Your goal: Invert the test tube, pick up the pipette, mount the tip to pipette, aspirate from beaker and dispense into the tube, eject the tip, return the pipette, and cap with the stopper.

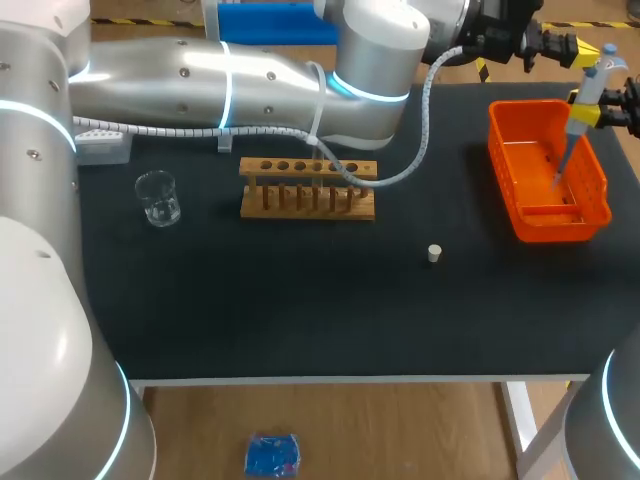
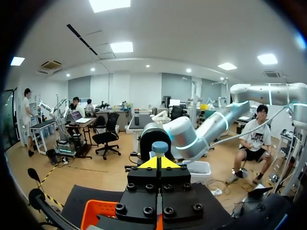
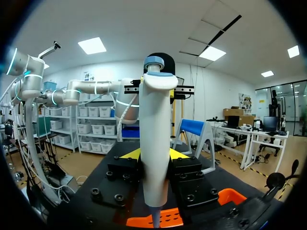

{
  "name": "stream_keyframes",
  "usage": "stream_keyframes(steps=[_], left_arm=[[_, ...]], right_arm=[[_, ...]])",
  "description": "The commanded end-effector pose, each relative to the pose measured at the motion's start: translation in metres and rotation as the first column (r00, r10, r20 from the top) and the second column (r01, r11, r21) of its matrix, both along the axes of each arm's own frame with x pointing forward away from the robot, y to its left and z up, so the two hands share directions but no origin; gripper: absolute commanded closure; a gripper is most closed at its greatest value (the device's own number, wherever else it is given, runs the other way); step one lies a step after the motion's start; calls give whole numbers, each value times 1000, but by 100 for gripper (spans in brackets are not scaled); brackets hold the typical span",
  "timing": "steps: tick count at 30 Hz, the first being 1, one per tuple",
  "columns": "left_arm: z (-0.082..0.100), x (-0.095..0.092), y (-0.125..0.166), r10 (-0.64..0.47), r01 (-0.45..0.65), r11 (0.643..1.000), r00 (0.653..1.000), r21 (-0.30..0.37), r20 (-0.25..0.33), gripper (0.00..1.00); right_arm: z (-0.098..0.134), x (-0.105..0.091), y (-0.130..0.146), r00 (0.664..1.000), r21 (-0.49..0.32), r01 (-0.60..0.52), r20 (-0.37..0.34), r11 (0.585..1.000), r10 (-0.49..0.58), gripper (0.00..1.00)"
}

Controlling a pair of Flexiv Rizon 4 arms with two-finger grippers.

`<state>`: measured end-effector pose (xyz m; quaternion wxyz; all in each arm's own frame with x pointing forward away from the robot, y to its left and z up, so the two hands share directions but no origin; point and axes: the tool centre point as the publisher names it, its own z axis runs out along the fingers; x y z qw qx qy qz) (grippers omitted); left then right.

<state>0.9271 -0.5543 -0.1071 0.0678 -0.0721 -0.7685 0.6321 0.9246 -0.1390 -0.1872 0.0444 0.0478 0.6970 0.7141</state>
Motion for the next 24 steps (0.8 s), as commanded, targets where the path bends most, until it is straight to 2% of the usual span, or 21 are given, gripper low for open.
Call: stream_keyframes(steps=[1,12,24], left_arm=[[-7,-6,0,19,-19,1000,1000,-14,22,100],[-13,-9,1,23,-22,1000,999,-22,32,100],[-19,-6,-4,9,-9,1000,1000,-9,26,100]], right_arm=[[8,2,0,1000,-2,-5,0,1000,5,100],[8,2,0,1000,-2,-5,0,1000,5,100],[8,2,0,1000,-2,-5,0,1000,5,100]])
